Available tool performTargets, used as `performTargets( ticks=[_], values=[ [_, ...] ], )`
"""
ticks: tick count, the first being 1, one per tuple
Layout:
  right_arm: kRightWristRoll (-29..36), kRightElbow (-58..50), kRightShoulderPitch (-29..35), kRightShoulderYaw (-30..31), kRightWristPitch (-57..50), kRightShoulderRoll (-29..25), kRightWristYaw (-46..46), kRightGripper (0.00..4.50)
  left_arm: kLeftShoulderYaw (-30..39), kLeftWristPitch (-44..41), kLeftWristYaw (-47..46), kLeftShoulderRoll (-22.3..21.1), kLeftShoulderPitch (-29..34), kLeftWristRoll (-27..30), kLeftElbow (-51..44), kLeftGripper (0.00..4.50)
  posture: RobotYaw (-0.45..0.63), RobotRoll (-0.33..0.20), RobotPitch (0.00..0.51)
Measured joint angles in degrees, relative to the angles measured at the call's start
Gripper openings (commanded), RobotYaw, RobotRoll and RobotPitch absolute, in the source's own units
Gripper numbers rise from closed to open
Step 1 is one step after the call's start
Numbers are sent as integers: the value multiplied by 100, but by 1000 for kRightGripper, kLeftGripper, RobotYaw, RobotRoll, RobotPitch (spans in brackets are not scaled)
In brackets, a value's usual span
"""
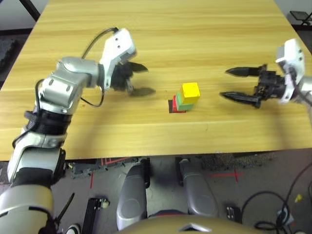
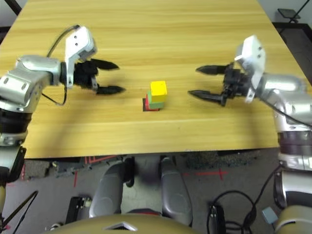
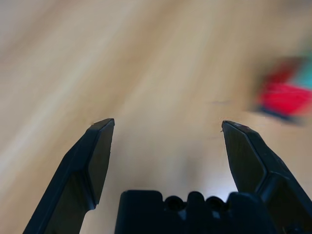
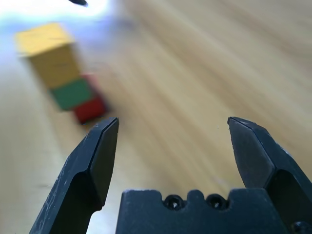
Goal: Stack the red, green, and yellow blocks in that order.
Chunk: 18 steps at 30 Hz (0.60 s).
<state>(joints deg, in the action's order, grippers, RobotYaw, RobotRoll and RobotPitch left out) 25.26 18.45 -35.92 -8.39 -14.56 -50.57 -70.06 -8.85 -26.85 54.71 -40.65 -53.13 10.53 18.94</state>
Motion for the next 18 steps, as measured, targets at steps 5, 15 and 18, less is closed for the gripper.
performTargets(
  ticks=[5,15,18],
  values=[
    [-278,726,-13,-381,545,204,898,4500,536,562,-1576,274,180,-499,931,4487,188,55,254],
    [-939,1318,-69,-946,1382,964,3770,4500,1446,630,-4819,1592,1420,-1121,-549,4487,175,55,256],
    [-1020,1318,-74,-1088,1510,1114,4366,4500,1610,654,-5291,1872,1500,-1147,-1101,4487,174,53,255]
  ],
)
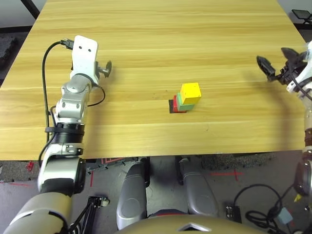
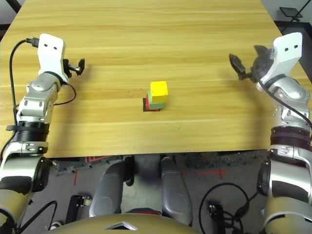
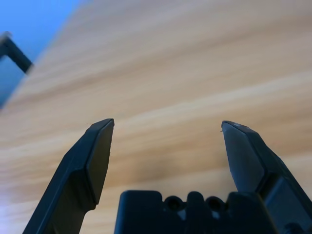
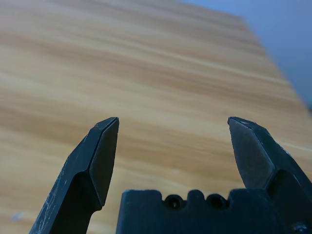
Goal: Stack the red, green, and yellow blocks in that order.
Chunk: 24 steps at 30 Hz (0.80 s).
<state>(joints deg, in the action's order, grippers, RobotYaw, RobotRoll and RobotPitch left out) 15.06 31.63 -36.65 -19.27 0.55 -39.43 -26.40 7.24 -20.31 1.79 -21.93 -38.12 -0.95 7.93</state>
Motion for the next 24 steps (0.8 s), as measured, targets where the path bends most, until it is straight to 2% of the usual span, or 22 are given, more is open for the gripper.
performTargets(
  ticks=[7,11,18,24],
  values=[
    [-34,203,84,-439,249,55,1017,4500,91,-202,-324,277,659,-72,-825,4487,173,63,256],
    [-7,209,354,-554,296,99,1134,4500,54,-406,-355,346,1023,-132,-1196,4487,157,60,263],
    [69,77,582,-678,292,27,1101,4500,-22,-431,-449,494,1097,-291,-1446,4487,110,38,280],
    [140,-300,743,-742,166,7,1099,4500,-6,-241,-463,454,908,-333,-1026,4487,108,36,274]
  ],
)
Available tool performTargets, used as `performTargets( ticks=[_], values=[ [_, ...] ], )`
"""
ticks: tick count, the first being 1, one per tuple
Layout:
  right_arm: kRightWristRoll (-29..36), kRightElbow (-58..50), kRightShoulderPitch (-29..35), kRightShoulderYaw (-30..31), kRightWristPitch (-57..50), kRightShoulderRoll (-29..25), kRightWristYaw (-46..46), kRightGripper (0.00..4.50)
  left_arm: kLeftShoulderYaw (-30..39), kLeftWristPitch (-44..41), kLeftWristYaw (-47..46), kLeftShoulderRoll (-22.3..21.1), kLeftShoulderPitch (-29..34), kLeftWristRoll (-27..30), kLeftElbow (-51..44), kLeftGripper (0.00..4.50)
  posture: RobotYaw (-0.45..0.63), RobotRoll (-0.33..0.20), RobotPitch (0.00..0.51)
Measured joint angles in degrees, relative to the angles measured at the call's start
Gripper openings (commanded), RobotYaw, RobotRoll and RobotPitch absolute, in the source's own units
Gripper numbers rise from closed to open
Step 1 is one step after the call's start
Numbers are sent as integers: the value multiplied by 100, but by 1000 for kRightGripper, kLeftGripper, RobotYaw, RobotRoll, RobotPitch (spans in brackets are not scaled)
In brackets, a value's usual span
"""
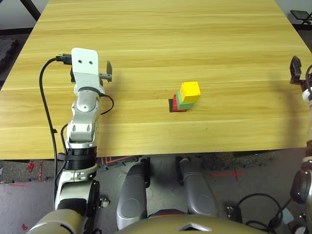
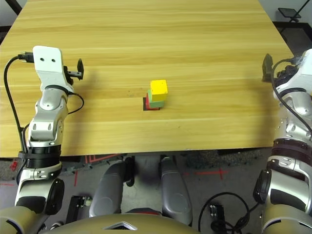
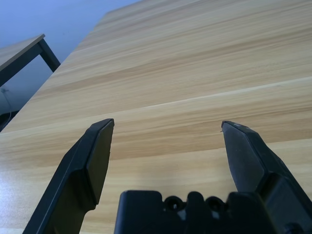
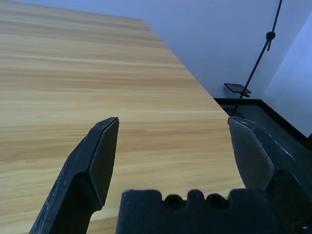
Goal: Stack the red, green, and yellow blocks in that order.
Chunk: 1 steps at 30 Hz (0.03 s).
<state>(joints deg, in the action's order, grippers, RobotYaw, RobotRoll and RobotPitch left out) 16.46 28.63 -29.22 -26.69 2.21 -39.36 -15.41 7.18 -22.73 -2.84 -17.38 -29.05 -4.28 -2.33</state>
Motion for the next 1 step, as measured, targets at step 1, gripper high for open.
performTargets(
  ticks=[1],
  values=[
    [0,-34,20,1,-36,0,-1,4500,10,32,0,-17,-60,-2,81,4487,113,39,265]
  ],
)
